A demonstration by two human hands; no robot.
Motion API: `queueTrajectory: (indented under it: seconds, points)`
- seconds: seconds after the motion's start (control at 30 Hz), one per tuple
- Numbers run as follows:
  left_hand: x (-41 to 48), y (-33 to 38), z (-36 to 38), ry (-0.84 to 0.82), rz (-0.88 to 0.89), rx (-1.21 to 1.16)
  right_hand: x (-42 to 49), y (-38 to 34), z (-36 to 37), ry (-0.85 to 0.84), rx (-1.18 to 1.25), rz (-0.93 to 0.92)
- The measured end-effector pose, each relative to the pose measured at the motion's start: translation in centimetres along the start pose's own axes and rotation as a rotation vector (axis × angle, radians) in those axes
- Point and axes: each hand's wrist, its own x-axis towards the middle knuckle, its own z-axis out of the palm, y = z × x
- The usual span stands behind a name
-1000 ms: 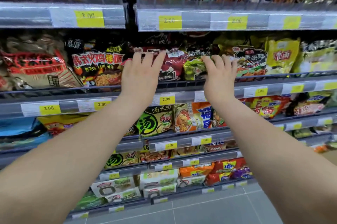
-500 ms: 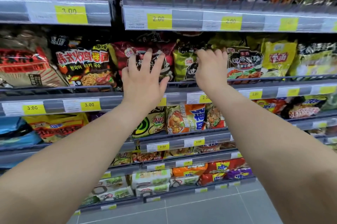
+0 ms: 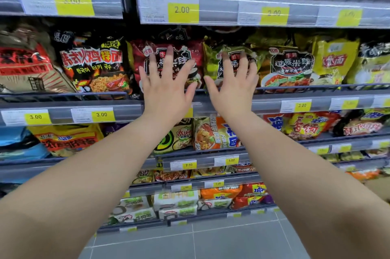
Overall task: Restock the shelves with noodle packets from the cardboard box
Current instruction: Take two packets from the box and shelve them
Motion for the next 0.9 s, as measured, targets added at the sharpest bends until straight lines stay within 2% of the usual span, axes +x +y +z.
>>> queueTrajectory:
  seconds: [0.17,0.3,0.53,0.67,0.8,0.9]
  points:
    - [1.5,-0.7,-0.5,0.036,-0.036,0.029,1.9,0.5,-0.9,-0.128,-0.011,0.048]
    - [0.1,-1.0,0.6,0.057,0.046,0.064,1.1,0.5,-1.0,-0.114,0.004,0.028]
    - [-0.4,-2.1,1.0,0.003,0.129,0.014,1.5,0.0,0.2,-0.269,-0.07,0.033]
    - [-0.8,-1.8,-0.3,-0.035,0.104,-0.028,0.2,-0.1,-1.3,-0.2,-0.071,0.0]
    - [-1.8,-0.9,-2.5,-0.026,0.123,-0.047,-2.6,0.4,-3.9,-0.103,0.075,-0.081]
    - [-3.6,1.8,-3.7,-0.052,0.17,-0.125,-5.8,2.5,-6.2,-0.159,0.149,-0.071]
